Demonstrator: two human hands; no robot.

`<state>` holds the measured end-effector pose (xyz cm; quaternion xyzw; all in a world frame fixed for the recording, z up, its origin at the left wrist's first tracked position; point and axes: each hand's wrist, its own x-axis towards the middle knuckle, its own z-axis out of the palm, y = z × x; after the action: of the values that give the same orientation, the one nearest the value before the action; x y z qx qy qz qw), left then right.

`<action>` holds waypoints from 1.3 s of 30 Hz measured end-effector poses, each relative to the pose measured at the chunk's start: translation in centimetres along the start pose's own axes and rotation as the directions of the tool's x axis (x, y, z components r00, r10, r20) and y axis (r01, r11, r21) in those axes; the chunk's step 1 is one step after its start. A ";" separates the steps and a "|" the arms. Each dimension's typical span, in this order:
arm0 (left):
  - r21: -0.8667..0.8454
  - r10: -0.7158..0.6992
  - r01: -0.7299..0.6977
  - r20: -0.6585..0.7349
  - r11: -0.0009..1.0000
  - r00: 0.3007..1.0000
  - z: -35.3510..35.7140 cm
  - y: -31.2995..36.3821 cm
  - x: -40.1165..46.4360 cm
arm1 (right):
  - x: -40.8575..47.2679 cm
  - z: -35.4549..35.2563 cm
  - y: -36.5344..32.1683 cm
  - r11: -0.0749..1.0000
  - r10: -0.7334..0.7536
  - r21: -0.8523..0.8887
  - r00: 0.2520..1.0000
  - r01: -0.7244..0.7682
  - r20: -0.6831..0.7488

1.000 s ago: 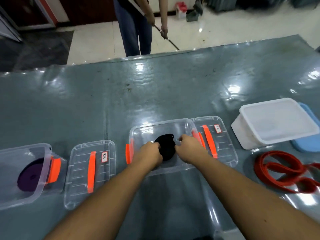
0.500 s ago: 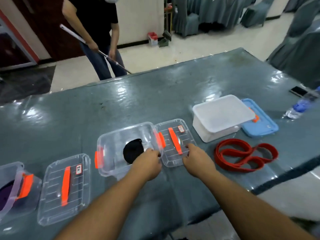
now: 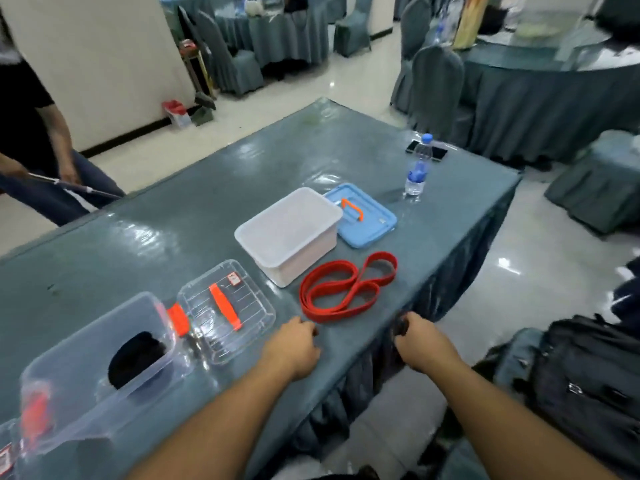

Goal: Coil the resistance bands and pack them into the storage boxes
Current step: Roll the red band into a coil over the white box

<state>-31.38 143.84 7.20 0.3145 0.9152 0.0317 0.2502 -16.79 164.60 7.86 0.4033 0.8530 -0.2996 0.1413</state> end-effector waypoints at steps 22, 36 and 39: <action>-0.052 0.107 -0.102 0.114 0.993 0.988 -3.5 6.2 20.1 | 17.0 -6.5 -0.9 0.998 0.056 -0.041 0.996 -0.053 0.062; -0.213 -0.069 0.111 0.195 0.971 0.978 -0.3 4.6 21.5 | 26.4 -5.3 -5.1 0.885 -0.246 -0.287 0.890 0.368 0.384; -0.279 -0.167 0.202 0.143 0.939 0.976 0.0 4.7 20.9 | 27.0 -4.2 -5.6 0.776 -0.335 -0.312 0.778 0.547 0.531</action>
<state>-42.90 160.01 -0.99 0.1883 0.9096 0.1241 0.3489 -38.26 180.72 0.35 0.0614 0.9141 -0.2031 0.3456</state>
